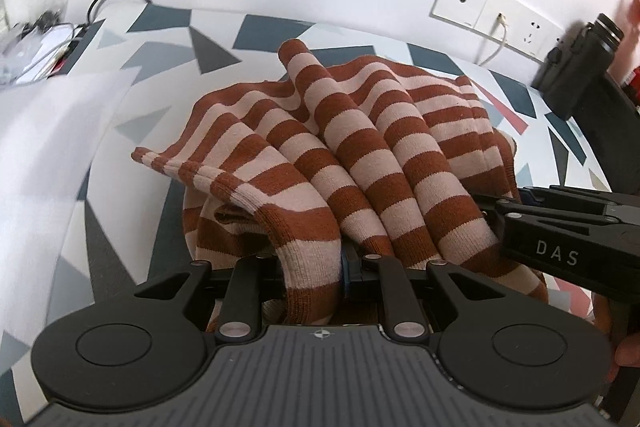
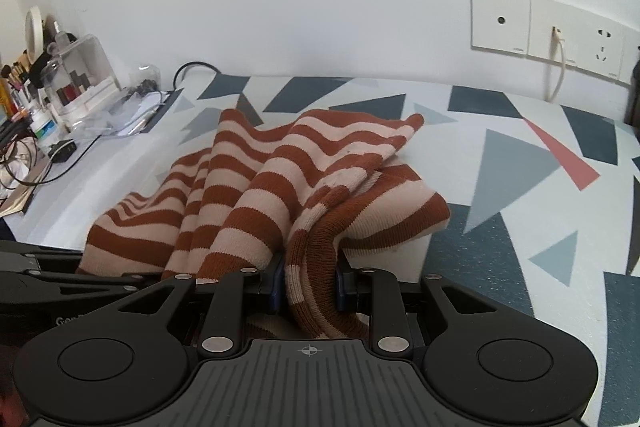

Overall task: Fold clothes
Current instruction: 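Carry the held sweater with both tools over to the tan chair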

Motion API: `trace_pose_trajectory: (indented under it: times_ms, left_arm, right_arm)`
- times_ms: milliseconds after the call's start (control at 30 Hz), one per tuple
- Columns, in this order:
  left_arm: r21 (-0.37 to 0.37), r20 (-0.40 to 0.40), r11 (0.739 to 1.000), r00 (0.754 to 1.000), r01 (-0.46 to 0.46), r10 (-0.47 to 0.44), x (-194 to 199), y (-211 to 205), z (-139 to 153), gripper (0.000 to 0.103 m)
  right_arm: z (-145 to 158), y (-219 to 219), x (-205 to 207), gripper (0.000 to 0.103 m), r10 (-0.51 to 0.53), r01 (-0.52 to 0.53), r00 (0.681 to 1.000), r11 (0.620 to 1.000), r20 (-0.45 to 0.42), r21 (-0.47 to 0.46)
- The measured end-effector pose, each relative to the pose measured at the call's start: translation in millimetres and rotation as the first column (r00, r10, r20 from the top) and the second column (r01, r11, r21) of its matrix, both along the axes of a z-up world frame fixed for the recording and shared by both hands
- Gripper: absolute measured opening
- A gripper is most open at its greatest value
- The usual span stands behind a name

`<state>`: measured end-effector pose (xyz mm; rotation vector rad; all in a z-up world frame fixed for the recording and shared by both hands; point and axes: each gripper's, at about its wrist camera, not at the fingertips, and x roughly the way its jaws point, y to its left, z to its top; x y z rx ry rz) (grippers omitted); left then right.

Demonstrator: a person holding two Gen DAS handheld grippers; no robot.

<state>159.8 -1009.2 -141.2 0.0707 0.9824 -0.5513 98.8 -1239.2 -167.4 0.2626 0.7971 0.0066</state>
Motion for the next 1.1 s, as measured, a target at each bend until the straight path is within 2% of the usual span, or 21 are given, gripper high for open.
trace_pose_trajectory:
  times_ms: [133, 333, 433, 533, 800, 1000, 1100]
  left_arm:
    - [0.003, -0.003, 1.000, 1.000, -0.020, 0.020, -4, 11, 0, 0.019]
    - [-0.031, 0.011, 0.998, 0.999, -0.050, 0.050, -9, 39, 4, 0.019]
    - [-0.061, 0.031, 0.996, 0.997, -0.068, 0.070, -12, 62, 8, 0.019]
    - [-0.083, 0.039, 0.993, 0.996, -0.078, 0.082, -13, 90, 11, 0.018]
    - [-0.145, 0.057, 0.984, 0.992, -0.101, 0.111, -12, 169, 23, 0.018]
    - [-0.157, 0.091, 0.980, 0.987, -0.119, 0.135, -19, 262, 33, 0.018]
    - [-0.139, 0.101, 0.980, 0.983, -0.141, 0.156, -28, 312, 40, 0.018]
  right_arm:
    - [3, 13, 2, 0.023, 0.027, -0.027, 1.000, 0.999, -0.004, -0.018]
    - [15, 41, 1, 0.023, 0.073, -0.072, 0.997, 0.996, 0.014, -0.057]
    - [21, 61, 3, 0.023, 0.103, -0.101, 0.994, 0.991, 0.026, -0.087]
    - [23, 88, 8, 0.023, 0.114, -0.114, 0.993, 0.988, -0.004, -0.103]
    - [45, 186, 9, 0.023, 0.137, -0.132, 0.990, 0.975, 0.017, -0.179]
    - [61, 289, 9, 0.023, 0.166, -0.153, 0.985, 0.966, 0.045, -0.208]
    - [69, 345, 4, 0.023, 0.207, -0.191, 0.977, 0.959, 0.056, -0.209]
